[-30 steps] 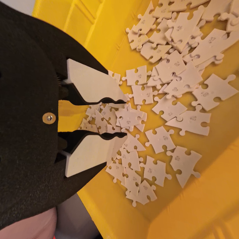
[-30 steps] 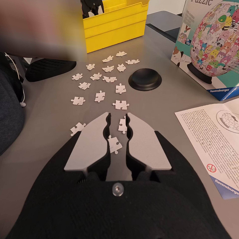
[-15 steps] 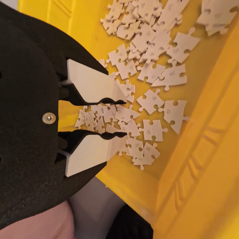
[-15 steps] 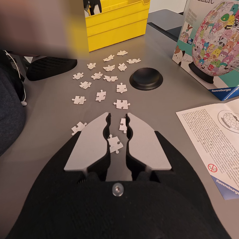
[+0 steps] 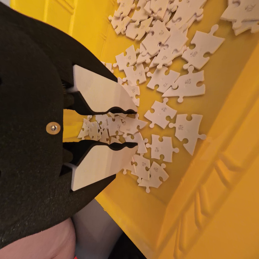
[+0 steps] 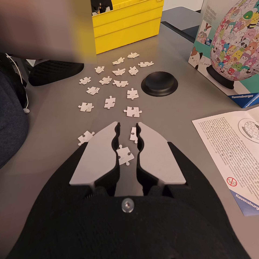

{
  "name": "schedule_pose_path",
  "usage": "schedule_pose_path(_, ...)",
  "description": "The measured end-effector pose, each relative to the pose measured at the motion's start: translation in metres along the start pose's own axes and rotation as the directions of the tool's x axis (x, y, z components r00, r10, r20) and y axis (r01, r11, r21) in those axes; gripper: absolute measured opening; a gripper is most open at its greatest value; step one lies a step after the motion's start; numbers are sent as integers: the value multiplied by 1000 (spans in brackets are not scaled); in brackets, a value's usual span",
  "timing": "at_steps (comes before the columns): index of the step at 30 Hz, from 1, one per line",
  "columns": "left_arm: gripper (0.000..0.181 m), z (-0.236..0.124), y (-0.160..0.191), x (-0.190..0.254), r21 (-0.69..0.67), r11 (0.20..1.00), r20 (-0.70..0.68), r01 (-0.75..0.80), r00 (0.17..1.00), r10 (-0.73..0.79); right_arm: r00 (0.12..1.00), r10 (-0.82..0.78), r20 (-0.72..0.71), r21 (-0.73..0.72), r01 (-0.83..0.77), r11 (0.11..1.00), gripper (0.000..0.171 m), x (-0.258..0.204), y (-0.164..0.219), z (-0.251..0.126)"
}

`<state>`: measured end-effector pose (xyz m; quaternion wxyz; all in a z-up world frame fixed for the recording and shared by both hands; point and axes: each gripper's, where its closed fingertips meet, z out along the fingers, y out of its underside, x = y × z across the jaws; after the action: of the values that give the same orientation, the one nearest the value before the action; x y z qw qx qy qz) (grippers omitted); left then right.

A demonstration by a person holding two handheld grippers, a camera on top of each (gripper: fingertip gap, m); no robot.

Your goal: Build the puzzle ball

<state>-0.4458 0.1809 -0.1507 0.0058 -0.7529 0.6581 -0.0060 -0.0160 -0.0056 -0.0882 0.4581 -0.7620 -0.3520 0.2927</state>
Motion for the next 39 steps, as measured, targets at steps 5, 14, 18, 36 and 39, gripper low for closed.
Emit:
schedule_pose_path(5, 22, 1, 2, 3, -18, 1000, -11, -2, 1000, 1, 1000, -2, -1, 1, 2, 1000, 22, 0, 0, 0)
schedule_pose_path(14, 22, -8, 6, 1, 12, 1000, -17, 28, 999, -27, 1000, -3, -1, 1, 3, 1000, 22, 0, 0, 0)
schedule_pose_path(18, 22, -24, 2, -1, 94, 995, 0, 36, 999, -36, 1000, -3, 1, 3, 3, 1000, 22, -1, -1, 0)
schedule_pose_path(36, 22, -124, -106, 79, 516, 850, -72, 106, 994, -80, 999, -19, 39, 44, 18, 999, 23, -10, -10, 1)
schedule_pose_path(39, 22, -112, -120, 95, 468, 872, -125, 142, 988, -94, 999, -26, 42, 61, 24, 998, 23, -13, -13, -1)
